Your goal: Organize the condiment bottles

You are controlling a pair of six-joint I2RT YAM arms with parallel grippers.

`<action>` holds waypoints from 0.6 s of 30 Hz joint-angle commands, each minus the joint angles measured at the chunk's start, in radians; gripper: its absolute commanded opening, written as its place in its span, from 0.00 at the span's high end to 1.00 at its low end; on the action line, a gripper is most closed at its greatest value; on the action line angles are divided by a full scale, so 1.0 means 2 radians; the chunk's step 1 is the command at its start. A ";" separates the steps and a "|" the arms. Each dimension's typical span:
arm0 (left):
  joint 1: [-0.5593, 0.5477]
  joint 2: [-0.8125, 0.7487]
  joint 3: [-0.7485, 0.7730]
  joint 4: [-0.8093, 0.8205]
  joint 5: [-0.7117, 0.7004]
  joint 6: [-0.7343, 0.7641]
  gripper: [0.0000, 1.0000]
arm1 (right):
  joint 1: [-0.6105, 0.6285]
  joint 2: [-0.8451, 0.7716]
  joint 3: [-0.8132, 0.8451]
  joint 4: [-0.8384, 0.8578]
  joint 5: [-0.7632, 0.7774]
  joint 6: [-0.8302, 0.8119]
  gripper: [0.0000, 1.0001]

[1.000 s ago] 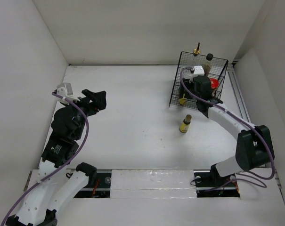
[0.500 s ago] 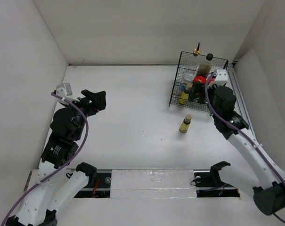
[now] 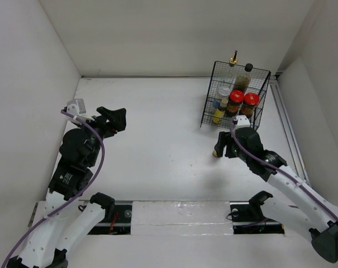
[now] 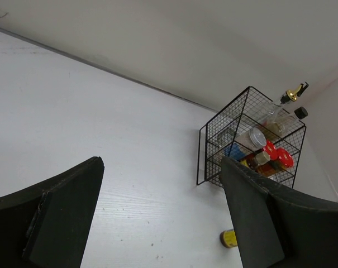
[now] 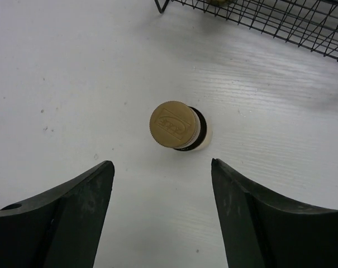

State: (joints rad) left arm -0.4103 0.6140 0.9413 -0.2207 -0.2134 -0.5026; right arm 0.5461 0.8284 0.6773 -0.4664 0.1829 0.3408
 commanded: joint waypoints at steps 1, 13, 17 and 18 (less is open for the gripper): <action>0.002 -0.003 0.001 0.022 0.007 0.002 0.19 | 0.005 0.021 0.000 0.039 0.029 0.017 0.25; 0.002 -0.003 0.001 0.022 0.007 0.002 0.19 | 0.011 0.090 0.035 0.123 0.113 -0.022 0.74; 0.002 -0.003 0.001 0.022 0.012 0.002 0.19 | 0.021 0.052 0.073 0.096 0.162 -0.040 0.77; 0.002 -0.003 0.001 0.022 0.012 0.002 0.19 | 0.021 0.043 0.081 0.090 0.171 -0.054 0.77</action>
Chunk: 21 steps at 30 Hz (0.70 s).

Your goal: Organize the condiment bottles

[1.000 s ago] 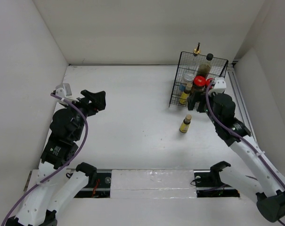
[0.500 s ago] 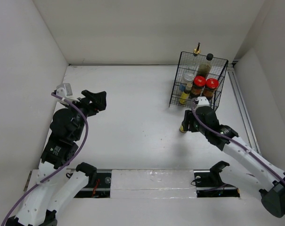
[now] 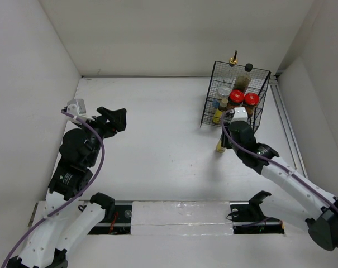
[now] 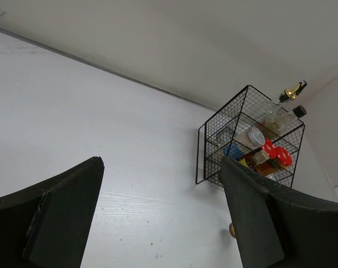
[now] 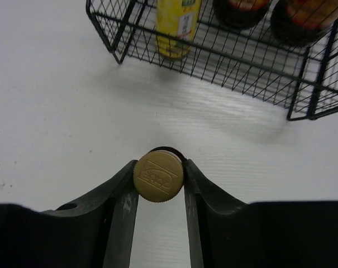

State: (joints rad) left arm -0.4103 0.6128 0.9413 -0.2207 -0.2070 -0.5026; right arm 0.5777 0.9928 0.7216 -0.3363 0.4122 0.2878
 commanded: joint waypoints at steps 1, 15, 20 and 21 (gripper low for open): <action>0.002 -0.003 0.001 0.022 0.009 0.002 0.19 | -0.003 -0.047 0.067 0.025 0.061 -0.034 0.77; 0.002 0.003 0.001 0.027 0.018 0.007 0.19 | -0.212 0.038 0.175 0.098 -0.065 -0.070 0.80; 0.002 0.008 0.001 0.027 0.018 0.007 0.19 | -0.234 0.089 0.175 0.115 -0.098 -0.070 0.81; 0.002 0.008 0.001 0.027 0.018 0.007 0.19 | -0.234 0.094 0.166 0.121 -0.098 -0.066 0.81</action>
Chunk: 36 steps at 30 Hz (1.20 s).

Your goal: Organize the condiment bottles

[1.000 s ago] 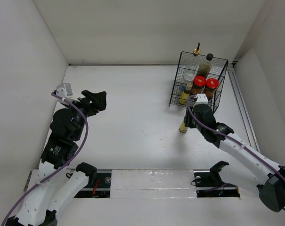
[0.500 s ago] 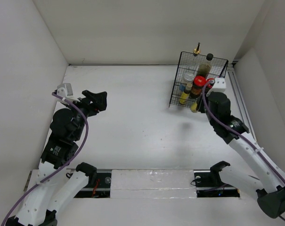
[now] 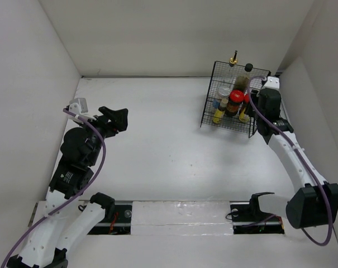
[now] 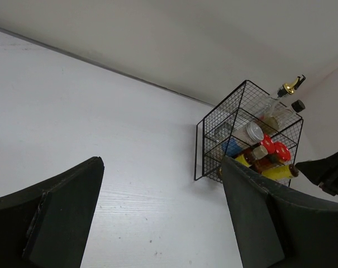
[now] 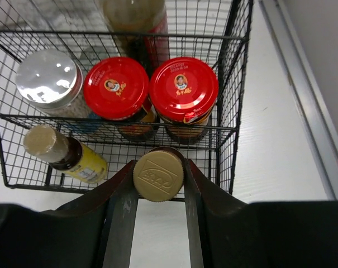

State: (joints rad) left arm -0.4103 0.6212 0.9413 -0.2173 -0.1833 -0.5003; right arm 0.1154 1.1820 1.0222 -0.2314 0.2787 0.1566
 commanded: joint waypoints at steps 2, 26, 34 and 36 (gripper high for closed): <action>0.002 0.004 0.001 0.025 0.007 0.005 0.19 | -0.008 0.009 0.007 0.076 -0.031 0.000 0.81; 0.002 0.014 0.001 0.020 0.021 0.015 0.16 | -0.012 0.037 -0.037 0.097 -0.047 0.024 0.11; 0.002 0.014 0.006 0.020 0.026 0.015 0.05 | 0.004 -0.082 -0.012 0.060 -0.047 0.024 0.00; 0.002 0.018 0.006 0.020 0.030 0.015 0.05 | 0.017 -0.103 -0.006 0.047 -0.054 0.018 0.00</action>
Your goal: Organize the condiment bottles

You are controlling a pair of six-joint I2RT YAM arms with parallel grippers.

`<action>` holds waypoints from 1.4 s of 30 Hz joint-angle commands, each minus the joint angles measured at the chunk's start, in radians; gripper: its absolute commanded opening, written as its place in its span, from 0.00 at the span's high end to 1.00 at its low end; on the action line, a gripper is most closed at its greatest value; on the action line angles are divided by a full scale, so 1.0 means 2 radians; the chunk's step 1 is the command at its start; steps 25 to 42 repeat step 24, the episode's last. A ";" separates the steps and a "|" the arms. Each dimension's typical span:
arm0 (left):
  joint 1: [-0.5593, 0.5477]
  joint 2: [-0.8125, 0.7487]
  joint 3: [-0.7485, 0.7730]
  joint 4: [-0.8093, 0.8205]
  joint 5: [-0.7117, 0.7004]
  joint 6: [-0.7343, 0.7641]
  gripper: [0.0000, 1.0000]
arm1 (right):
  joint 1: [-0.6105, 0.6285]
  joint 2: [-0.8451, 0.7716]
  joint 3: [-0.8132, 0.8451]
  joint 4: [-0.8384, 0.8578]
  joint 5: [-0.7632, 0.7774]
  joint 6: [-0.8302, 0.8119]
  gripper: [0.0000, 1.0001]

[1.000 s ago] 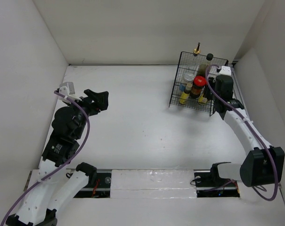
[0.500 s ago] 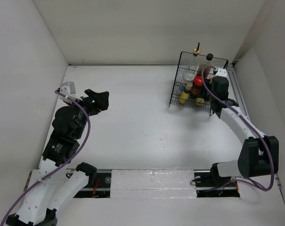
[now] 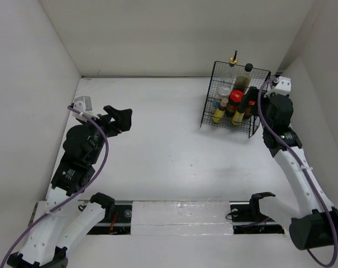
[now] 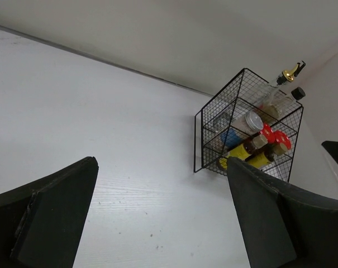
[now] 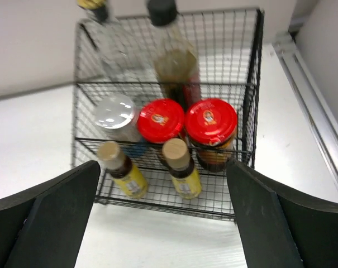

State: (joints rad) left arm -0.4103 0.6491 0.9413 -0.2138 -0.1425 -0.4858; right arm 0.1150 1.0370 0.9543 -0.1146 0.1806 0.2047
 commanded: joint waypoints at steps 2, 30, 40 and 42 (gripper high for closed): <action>0.002 0.004 0.006 0.019 0.010 0.007 0.04 | 0.028 -0.062 0.033 -0.016 -0.020 -0.018 0.00; 0.002 -0.050 -0.056 0.077 0.078 -0.022 0.07 | 0.324 0.027 -0.075 0.030 -0.196 -0.040 0.00; 0.002 -0.050 -0.056 0.077 0.078 -0.022 0.07 | 0.324 0.027 -0.075 0.030 -0.196 -0.040 0.00; 0.002 -0.050 -0.056 0.077 0.078 -0.022 0.07 | 0.324 0.027 -0.075 0.030 -0.196 -0.040 0.00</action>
